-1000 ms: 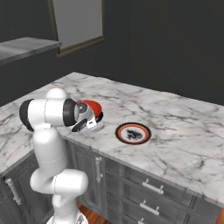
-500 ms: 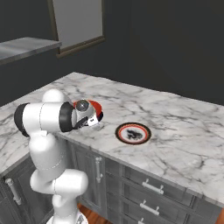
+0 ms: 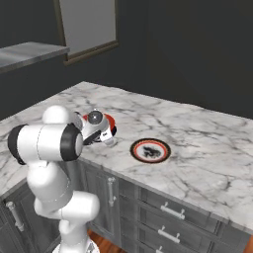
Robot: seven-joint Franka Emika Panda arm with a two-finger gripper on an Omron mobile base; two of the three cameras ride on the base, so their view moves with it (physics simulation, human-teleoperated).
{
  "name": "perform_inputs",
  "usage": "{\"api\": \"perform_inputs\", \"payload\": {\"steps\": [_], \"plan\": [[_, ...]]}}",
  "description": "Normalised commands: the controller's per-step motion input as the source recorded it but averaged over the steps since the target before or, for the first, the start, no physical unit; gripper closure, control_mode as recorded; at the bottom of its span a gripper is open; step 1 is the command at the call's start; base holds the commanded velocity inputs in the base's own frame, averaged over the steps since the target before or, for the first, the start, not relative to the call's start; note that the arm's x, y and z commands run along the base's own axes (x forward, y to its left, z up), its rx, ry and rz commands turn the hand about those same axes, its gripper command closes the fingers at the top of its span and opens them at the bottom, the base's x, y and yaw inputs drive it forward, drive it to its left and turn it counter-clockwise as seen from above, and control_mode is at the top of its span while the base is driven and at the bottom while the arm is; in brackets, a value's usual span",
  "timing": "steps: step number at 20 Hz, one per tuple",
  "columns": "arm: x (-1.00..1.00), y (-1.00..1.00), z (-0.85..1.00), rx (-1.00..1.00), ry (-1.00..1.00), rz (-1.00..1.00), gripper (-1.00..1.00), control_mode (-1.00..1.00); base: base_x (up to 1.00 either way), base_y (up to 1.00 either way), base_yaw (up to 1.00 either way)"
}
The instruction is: Move the bowls from the cabinet to the plates on the dining table.
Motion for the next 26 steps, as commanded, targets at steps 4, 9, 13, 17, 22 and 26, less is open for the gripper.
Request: {"api": "perform_inputs", "payload": {"steps": [4,9,13,17,22,26], "plan": [[-0.22,-0.03,0.47,0.02,0.01,0.00,-1.00,-1.00,0.00,0.00,0.00],[-0.29,-0.03,0.51,0.03,0.01,0.00,-1.00,-1.00,0.00,0.00,0.00],[-0.37,-0.02,0.53,0.04,0.03,0.00,-1.00,-1.00,0.00,0.00,0.00],[-0.36,-0.08,0.53,0.03,0.03,0.01,-1.00,-1.00,0.00,0.00,0.00],[-0.44,-0.07,0.51,0.03,0.03,0.03,-1.00,-1.00,0.00,0.00,0.00],[-0.48,-0.13,0.42,0.02,0.02,0.03,-1.00,-1.00,0.00,0.00,0.00]]}}
